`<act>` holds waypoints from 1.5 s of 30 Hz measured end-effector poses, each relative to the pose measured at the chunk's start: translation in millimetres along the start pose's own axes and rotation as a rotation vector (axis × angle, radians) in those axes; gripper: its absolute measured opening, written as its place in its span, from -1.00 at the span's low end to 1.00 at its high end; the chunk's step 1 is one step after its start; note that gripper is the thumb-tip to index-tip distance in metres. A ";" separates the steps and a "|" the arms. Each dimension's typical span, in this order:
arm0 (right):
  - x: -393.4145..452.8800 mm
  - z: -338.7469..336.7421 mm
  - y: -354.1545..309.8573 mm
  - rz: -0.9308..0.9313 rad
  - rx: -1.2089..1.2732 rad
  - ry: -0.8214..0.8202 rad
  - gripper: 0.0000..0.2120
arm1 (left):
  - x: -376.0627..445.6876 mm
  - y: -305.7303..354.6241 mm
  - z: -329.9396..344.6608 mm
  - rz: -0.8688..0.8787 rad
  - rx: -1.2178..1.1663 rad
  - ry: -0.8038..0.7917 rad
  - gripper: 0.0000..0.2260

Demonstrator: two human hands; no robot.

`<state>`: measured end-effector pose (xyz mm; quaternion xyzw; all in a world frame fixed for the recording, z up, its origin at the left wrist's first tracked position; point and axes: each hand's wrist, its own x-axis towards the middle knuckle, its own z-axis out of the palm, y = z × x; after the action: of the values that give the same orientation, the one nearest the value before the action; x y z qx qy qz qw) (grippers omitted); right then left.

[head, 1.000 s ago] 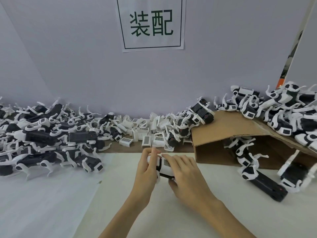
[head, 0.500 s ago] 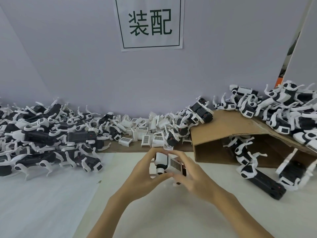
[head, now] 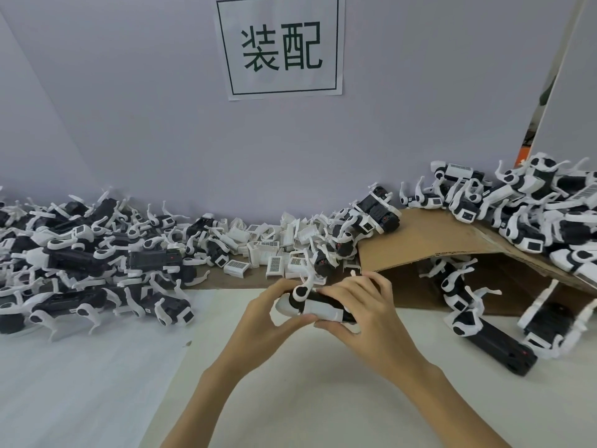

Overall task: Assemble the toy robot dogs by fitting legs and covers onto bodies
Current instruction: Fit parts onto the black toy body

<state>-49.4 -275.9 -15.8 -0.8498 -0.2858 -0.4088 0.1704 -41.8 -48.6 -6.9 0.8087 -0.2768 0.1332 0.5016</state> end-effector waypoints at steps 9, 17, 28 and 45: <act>3.8 -1.5 -8.5 0.064 0.022 -0.019 -0.60 | -1.9 2.6 3.9 0.016 0.108 0.125 -0.71; -0.4 -5.7 -0.7 0.142 0.092 -0.230 -0.52 | -3.6 0.2 11.3 -0.058 0.133 0.107 -0.67; 2.1 -5.8 0.4 0.263 0.206 -0.261 -0.51 | -1.5 1.3 4.5 -0.144 0.139 0.099 -0.60; -4.2 -4.3 -6.4 0.419 0.589 -0.253 -0.49 | 1.2 15.3 3.7 -0.390 -0.389 0.117 -0.52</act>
<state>-58.1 -274.6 -16.2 -0.8481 -0.2300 -0.1574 0.4507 -50.0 -57.5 3.3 0.7261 -0.1071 0.0248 0.6788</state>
